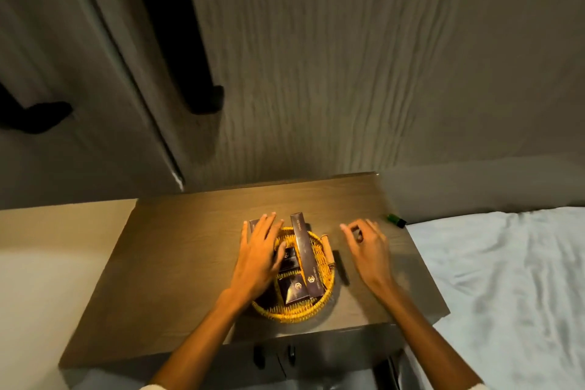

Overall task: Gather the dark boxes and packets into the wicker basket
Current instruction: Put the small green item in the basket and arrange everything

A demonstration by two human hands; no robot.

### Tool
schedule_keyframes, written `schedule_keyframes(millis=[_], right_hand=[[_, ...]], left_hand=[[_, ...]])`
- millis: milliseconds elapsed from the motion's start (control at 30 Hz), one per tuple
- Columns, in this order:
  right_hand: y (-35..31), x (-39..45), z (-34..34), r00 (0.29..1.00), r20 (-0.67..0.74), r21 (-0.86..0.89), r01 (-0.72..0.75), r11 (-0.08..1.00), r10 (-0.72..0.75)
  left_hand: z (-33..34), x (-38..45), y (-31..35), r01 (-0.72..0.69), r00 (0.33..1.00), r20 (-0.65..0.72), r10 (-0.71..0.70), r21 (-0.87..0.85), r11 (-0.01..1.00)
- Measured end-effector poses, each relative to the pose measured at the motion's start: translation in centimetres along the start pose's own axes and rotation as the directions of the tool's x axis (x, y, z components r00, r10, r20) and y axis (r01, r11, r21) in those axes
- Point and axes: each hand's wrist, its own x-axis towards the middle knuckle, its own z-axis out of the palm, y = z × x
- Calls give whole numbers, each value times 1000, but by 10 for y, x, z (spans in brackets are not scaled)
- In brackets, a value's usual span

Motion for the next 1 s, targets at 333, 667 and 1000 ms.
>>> schedule_keyframes(millis=[333,667,1000], right_hand=[[78,62,-34,939,79,-677,-196,710,335],[50,42,-14,995,37,-241,-84,967,96],[-79,47,47,912,290,18,299,954,-291]], left_hand=[[33,10,47,30,999,40,-33,88,996],[36,3,38,70,997,11,-71,63,996],[5,-31,1,183,979,-96,-178,47,982]])
